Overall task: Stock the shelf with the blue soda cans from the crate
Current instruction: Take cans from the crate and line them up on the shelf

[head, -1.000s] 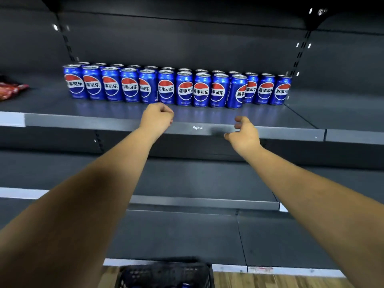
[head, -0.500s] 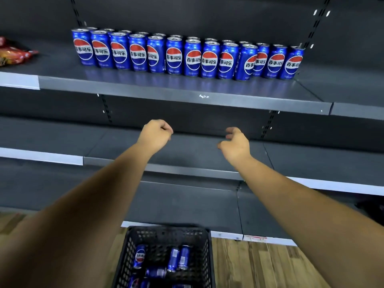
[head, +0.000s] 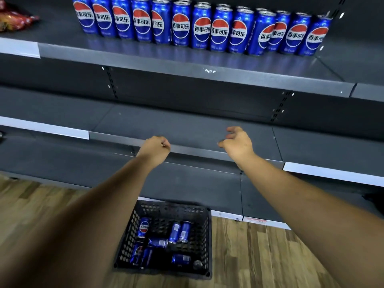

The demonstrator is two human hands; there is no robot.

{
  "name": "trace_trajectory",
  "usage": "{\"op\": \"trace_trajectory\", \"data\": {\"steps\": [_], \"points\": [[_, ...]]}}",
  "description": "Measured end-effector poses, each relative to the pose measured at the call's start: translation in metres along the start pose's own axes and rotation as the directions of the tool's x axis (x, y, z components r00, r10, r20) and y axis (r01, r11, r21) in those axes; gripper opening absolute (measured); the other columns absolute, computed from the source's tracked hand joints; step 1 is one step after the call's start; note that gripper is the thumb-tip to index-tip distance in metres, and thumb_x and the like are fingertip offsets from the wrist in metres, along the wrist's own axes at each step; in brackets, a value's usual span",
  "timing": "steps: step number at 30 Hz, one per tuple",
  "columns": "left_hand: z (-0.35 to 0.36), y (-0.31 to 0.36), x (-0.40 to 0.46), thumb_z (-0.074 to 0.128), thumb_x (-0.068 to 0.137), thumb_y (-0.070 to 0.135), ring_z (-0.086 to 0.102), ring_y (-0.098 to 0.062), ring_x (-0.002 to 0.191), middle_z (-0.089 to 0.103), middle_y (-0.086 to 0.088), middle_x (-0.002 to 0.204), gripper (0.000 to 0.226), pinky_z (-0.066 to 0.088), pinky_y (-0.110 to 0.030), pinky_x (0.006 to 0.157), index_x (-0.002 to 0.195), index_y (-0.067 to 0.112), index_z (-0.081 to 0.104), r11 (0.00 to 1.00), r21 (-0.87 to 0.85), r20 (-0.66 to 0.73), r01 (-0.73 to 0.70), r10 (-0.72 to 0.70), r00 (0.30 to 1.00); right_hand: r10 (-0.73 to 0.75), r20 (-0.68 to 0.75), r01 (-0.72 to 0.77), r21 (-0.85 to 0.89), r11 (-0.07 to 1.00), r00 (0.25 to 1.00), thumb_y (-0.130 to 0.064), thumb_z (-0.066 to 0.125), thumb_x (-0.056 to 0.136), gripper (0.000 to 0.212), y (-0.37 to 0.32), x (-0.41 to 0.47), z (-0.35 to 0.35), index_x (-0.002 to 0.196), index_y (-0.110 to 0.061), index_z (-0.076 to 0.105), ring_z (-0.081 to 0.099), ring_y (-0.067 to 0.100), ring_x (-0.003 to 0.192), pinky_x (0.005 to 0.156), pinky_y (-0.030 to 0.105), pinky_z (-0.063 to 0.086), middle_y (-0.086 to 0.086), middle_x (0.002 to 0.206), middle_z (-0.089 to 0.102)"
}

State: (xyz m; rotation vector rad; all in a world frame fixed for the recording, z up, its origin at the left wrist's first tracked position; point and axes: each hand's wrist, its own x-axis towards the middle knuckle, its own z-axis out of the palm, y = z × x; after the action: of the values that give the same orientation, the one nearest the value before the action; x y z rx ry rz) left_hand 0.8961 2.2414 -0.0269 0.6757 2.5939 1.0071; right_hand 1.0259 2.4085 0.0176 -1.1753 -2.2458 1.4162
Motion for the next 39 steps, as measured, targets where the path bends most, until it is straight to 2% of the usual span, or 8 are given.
{"op": "trace_trajectory", "data": {"steps": [5,11,16,19,24,29,34,39], "points": [[-0.017,-0.038,0.015,0.048,0.088,0.007,0.061,-0.025,0.099,0.069,-0.008,0.102,0.020,0.045,-0.028,0.086,0.092,0.012,0.066,0.997,0.076,0.053,-0.023,0.019,0.998,0.026,-0.011,-0.025,0.014,1.000,1.000,-0.003,0.064,0.085,0.050,-0.007,0.006,0.023,0.132,-0.009,0.046,0.056,0.019,0.102,0.080,0.022,0.039,0.009,0.113,0.058],[-0.023,-0.086,0.031,0.043,0.087,0.005,0.059,-0.025,0.096,0.065,-0.006,0.102,0.022,0.043,-0.024,0.079,0.087,0.012,0.064,0.991,0.130,0.113,-0.034,0.019,0.993,0.064,-0.035,-0.063,0.001,0.998,0.997,-0.004,0.064,0.085,0.049,-0.010,0.016,0.072,0.130,-0.008,0.048,0.057,0.022,0.097,0.078,0.025,0.042,0.010,0.110,0.061],[-0.004,-0.124,0.029,0.042,0.086,0.000,0.057,-0.027,0.093,0.064,-0.011,0.096,0.026,0.045,-0.030,0.084,0.091,0.007,0.067,0.986,0.168,0.182,-0.003,-0.028,0.983,0.125,0.022,-0.125,0.009,0.992,0.992,-0.002,0.063,0.085,0.045,0.025,0.025,0.126,0.127,-0.005,0.050,0.052,0.016,0.088,0.069,0.020,0.040,0.005,0.094,0.055],[0.024,-0.157,0.031,0.042,0.087,-0.001,0.060,-0.033,0.102,0.067,-0.017,0.107,0.029,0.049,-0.036,0.089,0.100,0.000,0.067,0.978,0.199,0.225,0.056,-0.101,0.969,0.186,0.048,-0.187,0.029,0.982,0.981,0.001,0.063,0.084,0.043,0.067,0.034,0.158,0.125,-0.004,0.052,0.051,0.017,0.090,0.063,0.018,0.038,0.006,0.094,0.055],[0.094,-0.220,0.037,0.051,0.089,0.011,0.055,-0.034,0.112,0.060,-0.018,0.122,0.026,0.044,-0.035,0.091,0.112,0.003,0.061,0.885,0.462,0.344,0.054,-0.234,0.909,0.207,-0.001,-0.205,0.144,0.968,0.978,0.013,0.055,0.079,0.035,0.157,0.042,0.209,0.088,-0.021,0.055,0.051,0.011,0.067,0.073,0.027,0.042,-0.011,0.059,0.054],[0.174,-0.252,0.046,0.044,0.095,0.012,0.053,-0.033,0.116,0.057,-0.016,0.125,0.031,0.042,-0.033,0.092,0.121,0.003,0.057,0.871,0.484,0.387,0.087,-0.302,0.871,0.248,-0.033,-0.237,0.190,0.953,0.968,0.013,0.057,0.079,0.039,0.247,0.043,0.251,0.086,-0.025,0.051,0.054,0.011,0.072,0.076,0.026,0.044,-0.007,0.067,0.053],[0.260,-0.315,0.040,0.046,0.092,0.010,0.058,-0.036,0.108,0.062,-0.023,0.116,0.029,0.046,-0.034,0.083,0.115,-0.002,0.061,0.885,0.373,0.342,0.280,-0.412,0.844,0.256,-0.015,-0.253,0.107,0.961,0.966,0.009,0.053,0.081,0.033,0.347,0.050,0.292,0.102,-0.017,0.057,0.056,0.007,0.073,0.062,0.007,0.040,-0.008,0.072,0.056],[0.345,-0.397,0.040,0.043,0.094,0.011,0.058,-0.038,0.109,0.061,-0.026,0.116,0.030,0.046,-0.037,0.086,0.111,-0.003,0.063,0.854,0.370,0.310,0.366,-0.485,0.818,0.310,-0.029,-0.311,-0.002,0.951,0.950,0.002,0.052,0.086,0.029,0.451,0.068,0.350,0.111,-0.008,0.063,0.063,0.023,0.086,0.073,0.026,0.047,0.008,0.091,0.069]]}}
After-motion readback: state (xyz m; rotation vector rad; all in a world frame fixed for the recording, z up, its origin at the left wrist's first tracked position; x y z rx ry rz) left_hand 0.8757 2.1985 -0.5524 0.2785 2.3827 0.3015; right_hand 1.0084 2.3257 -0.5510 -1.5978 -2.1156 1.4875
